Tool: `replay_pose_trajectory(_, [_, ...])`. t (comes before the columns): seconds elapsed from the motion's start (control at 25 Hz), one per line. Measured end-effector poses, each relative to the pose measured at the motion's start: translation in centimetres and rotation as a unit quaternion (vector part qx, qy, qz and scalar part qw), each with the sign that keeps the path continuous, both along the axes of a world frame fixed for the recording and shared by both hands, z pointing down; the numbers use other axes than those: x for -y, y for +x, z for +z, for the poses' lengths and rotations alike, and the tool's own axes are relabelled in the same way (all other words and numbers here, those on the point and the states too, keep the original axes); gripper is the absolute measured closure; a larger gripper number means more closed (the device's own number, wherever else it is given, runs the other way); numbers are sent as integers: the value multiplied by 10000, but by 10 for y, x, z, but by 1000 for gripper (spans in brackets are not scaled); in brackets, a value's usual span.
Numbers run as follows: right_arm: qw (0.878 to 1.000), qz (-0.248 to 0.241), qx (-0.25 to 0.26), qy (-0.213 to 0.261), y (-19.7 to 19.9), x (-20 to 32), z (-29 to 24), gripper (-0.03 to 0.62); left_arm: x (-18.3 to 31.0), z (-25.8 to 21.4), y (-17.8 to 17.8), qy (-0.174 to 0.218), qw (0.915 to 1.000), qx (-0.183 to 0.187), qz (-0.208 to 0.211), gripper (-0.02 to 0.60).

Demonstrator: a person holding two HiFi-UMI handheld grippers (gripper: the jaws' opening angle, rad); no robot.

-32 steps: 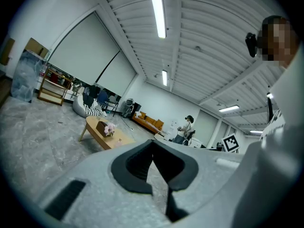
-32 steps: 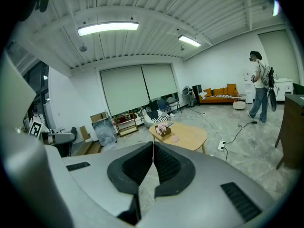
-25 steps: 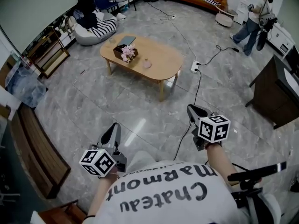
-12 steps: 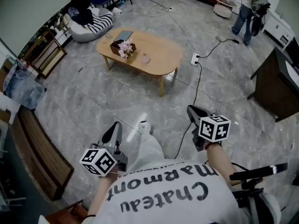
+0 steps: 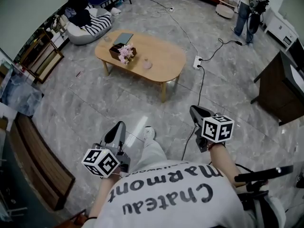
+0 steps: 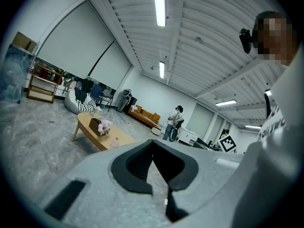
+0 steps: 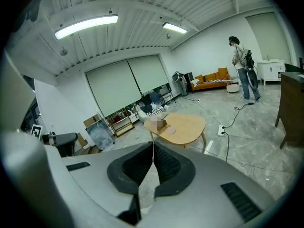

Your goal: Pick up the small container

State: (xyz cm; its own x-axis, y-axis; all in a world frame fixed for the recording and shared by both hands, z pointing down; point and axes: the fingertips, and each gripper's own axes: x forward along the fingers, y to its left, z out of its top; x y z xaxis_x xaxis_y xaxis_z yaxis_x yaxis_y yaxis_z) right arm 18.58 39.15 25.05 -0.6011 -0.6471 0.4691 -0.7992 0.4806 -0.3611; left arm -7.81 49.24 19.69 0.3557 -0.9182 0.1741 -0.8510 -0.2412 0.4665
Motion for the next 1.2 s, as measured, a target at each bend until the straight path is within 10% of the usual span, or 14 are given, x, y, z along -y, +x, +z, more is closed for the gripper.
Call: replay_pose_trajectory(1.2, [9974, 324, -622, 187, -112, 225, -30, 580, 280, -32, -139, 221, 9990, -131, 368, 566])
